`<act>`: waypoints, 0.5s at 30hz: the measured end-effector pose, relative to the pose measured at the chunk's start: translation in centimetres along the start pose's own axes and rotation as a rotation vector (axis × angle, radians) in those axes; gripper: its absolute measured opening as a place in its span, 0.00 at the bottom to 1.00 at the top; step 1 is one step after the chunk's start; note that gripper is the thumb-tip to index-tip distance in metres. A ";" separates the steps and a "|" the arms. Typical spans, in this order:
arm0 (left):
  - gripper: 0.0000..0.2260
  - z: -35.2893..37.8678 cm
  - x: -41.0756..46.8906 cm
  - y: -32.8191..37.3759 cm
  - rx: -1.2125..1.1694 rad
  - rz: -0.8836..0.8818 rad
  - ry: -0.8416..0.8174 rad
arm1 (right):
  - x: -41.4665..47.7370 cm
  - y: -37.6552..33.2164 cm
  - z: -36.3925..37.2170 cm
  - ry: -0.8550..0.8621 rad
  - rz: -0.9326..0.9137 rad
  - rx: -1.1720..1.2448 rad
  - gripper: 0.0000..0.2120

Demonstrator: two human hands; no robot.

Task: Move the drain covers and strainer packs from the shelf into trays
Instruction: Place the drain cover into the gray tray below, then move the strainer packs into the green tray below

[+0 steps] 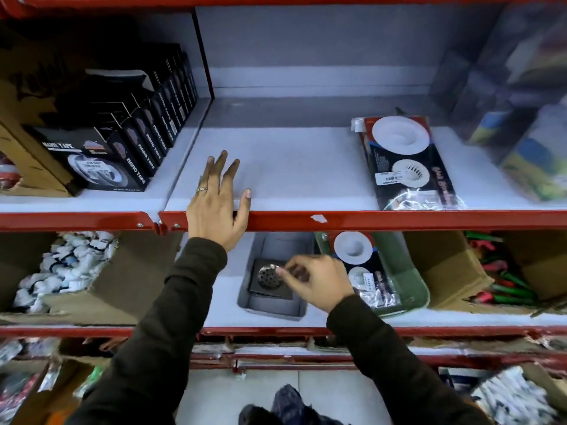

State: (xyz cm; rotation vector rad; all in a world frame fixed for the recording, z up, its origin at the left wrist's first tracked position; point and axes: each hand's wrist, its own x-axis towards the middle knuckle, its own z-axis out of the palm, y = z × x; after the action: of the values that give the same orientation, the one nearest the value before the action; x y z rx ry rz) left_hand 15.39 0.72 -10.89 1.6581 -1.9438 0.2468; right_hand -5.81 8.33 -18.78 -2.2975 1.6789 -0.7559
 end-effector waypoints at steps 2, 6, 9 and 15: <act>0.28 -0.3 -0.5 2.5 -0.046 -0.028 -0.016 | -0.3 0.2 -3.4 0.161 -0.033 0.044 0.20; 0.29 0.2 -0.8 9.9 -0.237 -0.067 -0.058 | 0.3 2.4 -11.0 0.479 -0.085 0.162 0.17; 0.27 1.3 0.2 16.1 -0.260 -0.027 -0.161 | 1.3 5.9 -15.9 0.643 0.090 0.022 0.14; 0.25 3.6 2.0 24.9 -0.185 -0.122 -0.414 | 1.6 13.0 -20.3 0.116 0.661 -0.018 0.32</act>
State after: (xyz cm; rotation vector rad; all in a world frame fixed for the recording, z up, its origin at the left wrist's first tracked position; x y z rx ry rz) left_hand -9.55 2.68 -7.42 1.7981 -2.0677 -0.3405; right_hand -26.58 5.21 -6.79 -1.5506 2.3024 -0.7185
